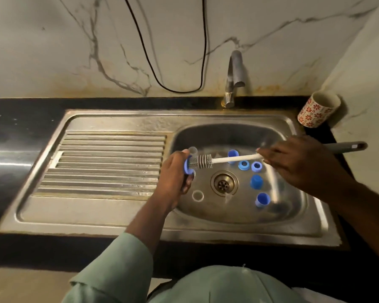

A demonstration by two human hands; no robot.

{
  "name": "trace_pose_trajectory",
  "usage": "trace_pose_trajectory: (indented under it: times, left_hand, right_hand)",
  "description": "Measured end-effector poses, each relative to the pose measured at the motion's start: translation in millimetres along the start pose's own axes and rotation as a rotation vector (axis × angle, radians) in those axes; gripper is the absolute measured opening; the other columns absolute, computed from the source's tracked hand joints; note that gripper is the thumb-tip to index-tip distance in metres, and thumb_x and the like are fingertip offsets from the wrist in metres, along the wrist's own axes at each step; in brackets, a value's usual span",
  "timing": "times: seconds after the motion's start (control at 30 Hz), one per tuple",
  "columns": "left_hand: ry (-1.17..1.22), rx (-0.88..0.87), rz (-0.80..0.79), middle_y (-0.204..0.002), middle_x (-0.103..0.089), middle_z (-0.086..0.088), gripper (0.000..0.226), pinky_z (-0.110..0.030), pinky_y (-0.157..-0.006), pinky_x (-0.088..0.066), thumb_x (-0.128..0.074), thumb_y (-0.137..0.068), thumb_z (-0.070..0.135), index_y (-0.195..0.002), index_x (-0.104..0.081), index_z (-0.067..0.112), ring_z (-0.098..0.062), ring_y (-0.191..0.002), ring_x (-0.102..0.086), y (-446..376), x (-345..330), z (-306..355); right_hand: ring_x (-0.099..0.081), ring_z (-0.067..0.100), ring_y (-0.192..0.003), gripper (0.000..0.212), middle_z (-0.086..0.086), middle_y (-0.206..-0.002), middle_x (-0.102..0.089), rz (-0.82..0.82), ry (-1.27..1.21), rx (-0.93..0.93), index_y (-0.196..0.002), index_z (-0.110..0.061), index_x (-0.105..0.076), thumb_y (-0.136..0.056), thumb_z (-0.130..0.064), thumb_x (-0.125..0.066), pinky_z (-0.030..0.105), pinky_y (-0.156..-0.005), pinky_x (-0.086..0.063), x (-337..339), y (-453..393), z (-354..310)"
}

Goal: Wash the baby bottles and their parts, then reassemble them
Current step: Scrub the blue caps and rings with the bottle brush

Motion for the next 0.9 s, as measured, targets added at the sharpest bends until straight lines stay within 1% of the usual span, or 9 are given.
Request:
trace_pose_trajectory:
  times: [0.1, 0.2, 0.37, 0.5, 0.6, 0.67, 0.73, 0.8, 0.9]
  left_hand:
    - [-0.048, -0.027, 0.001, -0.049, -0.048, -0.002, 0.04, -0.021, -0.038, -0.026, -0.046, -0.084, 0.055, -0.062, -0.064, 0.026, -0.014, -0.041, -0.038, 1.0, 9.9, 3.2]
    - [-0.055, -0.041, 0.006, -0.05, -0.048, -0.002, 0.038, -0.02, -0.037, -0.026, -0.047, -0.085, 0.049, -0.06, -0.066, 0.028, -0.012, -0.04, -0.039, -7.0, 25.3, 11.8]
    - [-0.074, -0.046, 0.023, -0.049, -0.05, -0.003, 0.042, -0.018, -0.038, -0.029, -0.044, -0.088, 0.048, -0.061, -0.063, 0.023, -0.011, -0.039, -0.041, -18.1, 36.9, 2.7]
    - [-0.045, -0.044, 0.032, -0.054, -0.057, 0.002, 0.041, -0.016, -0.035, -0.036, -0.041, -0.081, 0.054, -0.062, -0.069, 0.031, -0.003, -0.04, -0.049, -29.6, 38.5, 2.2]
    - [-0.039, -0.071, 0.0, -0.057, -0.06, 0.003, 0.036, -0.015, -0.039, -0.041, -0.045, -0.075, 0.054, -0.062, -0.069, 0.03, -0.001, -0.045, -0.055, -44.0, 38.1, 7.3]
    - [-0.017, -0.07, -0.002, -0.063, -0.06, -0.002, 0.042, -0.016, -0.041, -0.042, -0.046, -0.07, 0.056, -0.066, -0.068, 0.02, -0.006, -0.051, -0.056, -47.7, 34.9, -1.1]
    - [-0.002, -0.077, -0.003, -0.068, -0.061, -0.006, 0.05, -0.016, -0.043, -0.043, -0.045, -0.073, 0.055, -0.075, -0.067, 0.009, -0.009, -0.055, -0.057, -50.4, 32.8, -8.4]
    - [-0.021, -0.102, -0.015, -0.063, -0.059, -0.002, 0.04, -0.017, -0.043, -0.042, -0.045, -0.078, 0.052, -0.069, -0.066, 0.019, -0.007, -0.053, -0.054, -54.6, 33.6, -7.0]
    - [-0.037, -0.1, -0.035, -0.062, -0.056, -0.003, 0.037, -0.022, -0.048, -0.043, -0.051, -0.074, 0.056, -0.061, -0.062, 0.023, -0.011, -0.056, -0.053, -57.1, 32.3, -8.0]
  right_hand:
    - [-0.06, 0.032, -0.063, 0.029, 0.012, -0.081, -0.068, -0.009, -0.021, -0.01, -0.114, -0.002, -0.069, -0.086, -0.01, -0.065, 0.043, -0.054, -0.051, -1.1, -14.0, -13.5]
    - [-0.062, 0.03, -0.058, 0.02, 0.01, -0.073, -0.067, 0.006, -0.091, -0.075, -0.102, -0.004, -0.072, -0.085, -0.014, -0.07, 0.039, -0.048, -0.052, -6.9, -17.5, -28.0]
    - [-0.058, 0.022, -0.05, 0.026, 0.003, -0.064, -0.062, -0.05, -0.07, 0.018, -0.092, -0.011, -0.072, -0.095, -0.028, -0.054, 0.031, -0.039, -0.046, -9.7, -20.8, -44.6]
    - [-0.059, 0.018, -0.063, 0.024, -0.002, -0.077, -0.064, -0.115, -0.123, -0.261, -0.107, -0.022, -0.07, -0.095, -0.034, -0.054, 0.029, -0.053, -0.044, -15.6, -32.3, -37.2]
    - [-0.054, 0.01, -0.063, 0.038, -0.007, -0.075, -0.062, -0.226, -0.173, -0.263, -0.104, -0.029, -0.069, -0.096, -0.045, -0.035, 0.021, -0.051, -0.03, -25.5, -31.2, -43.6]
    - [-0.048, 0.006, -0.051, 0.038, -0.006, -0.064, -0.061, -0.186, -0.155, -0.191, -0.094, -0.025, -0.071, -0.095, -0.043, -0.038, 0.013, -0.046, -0.018, -22.2, -31.9, -42.8]
    - [-0.051, 0.007, -0.053, 0.033, -0.005, -0.068, -0.064, -0.173, -0.198, -0.257, -0.097, -0.023, -0.072, -0.095, -0.04, -0.044, 0.016, -0.045, -0.03, -24.2, -34.7, -34.1]
    - [-0.056, 0.008, -0.059, 0.03, -0.005, -0.074, -0.066, -0.252, -0.3, -0.419, -0.102, -0.027, -0.071, -0.096, -0.041, -0.045, 0.023, -0.053, -0.043, -37.2, -31.4, -33.3]
    - [-0.048, 0.001, -0.051, 0.039, -0.015, -0.059, -0.053, -0.366, -0.284, -0.43, -0.1, -0.036, -0.069, -0.09, -0.054, -0.036, 0.022, -0.049, -0.035, -46.7, -22.0, -37.8]
Point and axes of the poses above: each hand's wrist, its own y-axis away from the middle knuckle, its own x-axis out of the back of the hand, z = x × y, the point moved 5 cm from there along -y, towards the middle knuckle
